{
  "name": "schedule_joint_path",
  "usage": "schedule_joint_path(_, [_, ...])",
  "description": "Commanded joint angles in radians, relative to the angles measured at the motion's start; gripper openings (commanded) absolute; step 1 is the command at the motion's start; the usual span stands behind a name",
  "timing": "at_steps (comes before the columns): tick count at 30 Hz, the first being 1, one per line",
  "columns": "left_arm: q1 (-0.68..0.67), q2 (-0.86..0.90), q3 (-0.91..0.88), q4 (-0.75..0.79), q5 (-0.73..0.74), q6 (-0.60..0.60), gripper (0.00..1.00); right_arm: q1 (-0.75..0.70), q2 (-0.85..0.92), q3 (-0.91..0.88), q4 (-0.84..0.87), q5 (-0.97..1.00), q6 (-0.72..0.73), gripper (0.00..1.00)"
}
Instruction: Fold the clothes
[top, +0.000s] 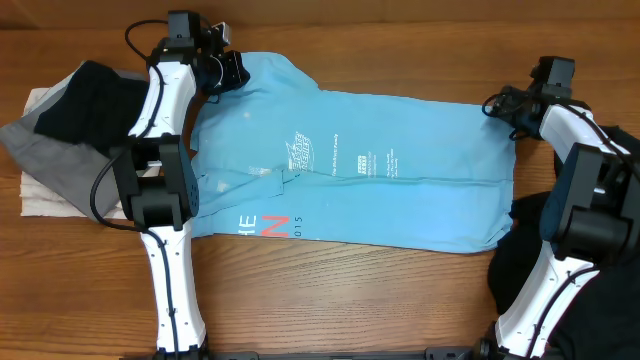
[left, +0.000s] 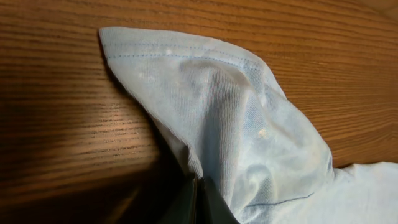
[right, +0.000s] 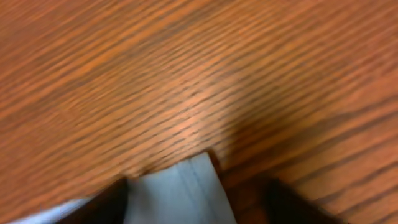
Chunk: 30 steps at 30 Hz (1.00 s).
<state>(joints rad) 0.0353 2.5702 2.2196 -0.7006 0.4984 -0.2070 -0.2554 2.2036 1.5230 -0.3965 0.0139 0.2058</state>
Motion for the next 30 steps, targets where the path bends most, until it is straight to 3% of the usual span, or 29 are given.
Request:
schedule_joint_path(1, [0.008,-0.046,0.027,-0.010,0.016,0.005,0.04,0.000,0.032,0.008,-0.011,-0.036,0.008,0.39])
schedule_joint_path(5, [0.010,-0.046,0.027,-0.025,0.019,0.004,0.04,0.001,0.031,0.008,-0.016,-0.034,0.012,0.05])
schedule_joint_path(12, [0.016,-0.085,0.027,-0.108,0.019,0.013,0.04,-0.025,-0.015,0.013,-0.052,-0.031,0.102,0.04])
schedule_joint_path(17, [0.038,-0.197,0.027,-0.197,0.020,0.028,0.04,-0.040,-0.112,0.071,-0.179,-0.031,0.102,0.04])
schedule_joint_path(22, [0.056,-0.300,0.027,-0.378,0.019,0.066,0.04,-0.040,-0.178,0.143,-0.401,-0.029,0.101,0.04])
schedule_joint_path(24, [0.065,-0.349,0.027,-0.528,0.007,0.096,0.04,-0.040,-0.208,0.160,-0.529,-0.030,0.102,0.04])
schedule_joint_path(30, [0.091,-0.398,0.027,-0.777,-0.041,0.142,0.04,-0.042,-0.225,0.161,-0.709,-0.005,0.091,0.04])
